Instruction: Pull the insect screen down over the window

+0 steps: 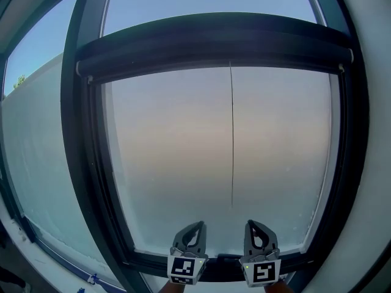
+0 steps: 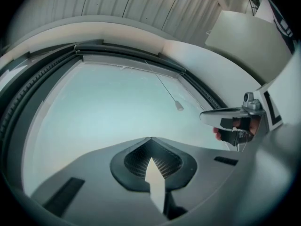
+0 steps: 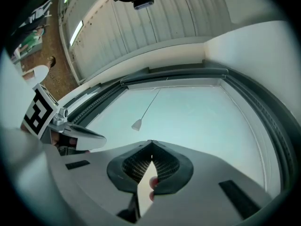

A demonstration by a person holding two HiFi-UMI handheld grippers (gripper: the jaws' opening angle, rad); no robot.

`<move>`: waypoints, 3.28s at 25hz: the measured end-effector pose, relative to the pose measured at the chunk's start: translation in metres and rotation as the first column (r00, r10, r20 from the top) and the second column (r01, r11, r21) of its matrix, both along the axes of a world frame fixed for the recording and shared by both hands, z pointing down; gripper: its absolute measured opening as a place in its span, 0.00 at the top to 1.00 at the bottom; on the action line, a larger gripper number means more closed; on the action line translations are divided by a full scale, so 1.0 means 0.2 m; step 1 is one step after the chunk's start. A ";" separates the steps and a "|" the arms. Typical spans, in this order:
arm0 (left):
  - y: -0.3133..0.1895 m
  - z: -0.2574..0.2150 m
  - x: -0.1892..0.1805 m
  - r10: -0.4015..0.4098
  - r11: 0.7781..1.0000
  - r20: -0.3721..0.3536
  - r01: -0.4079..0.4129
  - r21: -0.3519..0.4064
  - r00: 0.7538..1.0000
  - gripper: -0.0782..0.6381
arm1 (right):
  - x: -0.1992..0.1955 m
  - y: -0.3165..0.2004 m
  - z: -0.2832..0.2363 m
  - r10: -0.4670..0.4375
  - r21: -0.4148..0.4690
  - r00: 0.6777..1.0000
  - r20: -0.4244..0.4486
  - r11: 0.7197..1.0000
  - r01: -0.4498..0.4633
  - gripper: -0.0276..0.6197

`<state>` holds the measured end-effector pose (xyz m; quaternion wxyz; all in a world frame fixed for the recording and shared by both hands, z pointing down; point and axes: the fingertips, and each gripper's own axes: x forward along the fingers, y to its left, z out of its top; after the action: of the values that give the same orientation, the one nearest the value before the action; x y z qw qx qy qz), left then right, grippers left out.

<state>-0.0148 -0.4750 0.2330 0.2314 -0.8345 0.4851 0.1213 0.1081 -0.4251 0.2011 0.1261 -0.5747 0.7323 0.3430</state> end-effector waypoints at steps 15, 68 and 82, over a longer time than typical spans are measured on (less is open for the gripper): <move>0.03 -0.56 -0.07 -0.200 0.957 0.219 0.142 0.252 0.955 0.89 | -0.02 0.03 -0.51 0.188 0.182 0.943 -0.273 0.973 -0.142 0.95; -0.14 -2.09 0.01 -0.873 0.477 0.465 0.444 0.758 0.144 0.43 | 0.09 -0.28 -1.94 0.766 0.539 0.140 -0.627 0.556 -0.632 0.51; -0.14 -2.07 -0.01 -0.849 0.504 0.520 0.433 0.748 0.091 0.43 | 0.09 -0.30 -1.92 0.744 0.529 0.097 -0.661 0.554 -0.642 0.48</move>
<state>-0.0160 -0.5037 -0.1813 0.6352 -0.3843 0.5803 -0.3348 0.1267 -0.4841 -0.1825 -0.3896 -0.5965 0.3139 0.6276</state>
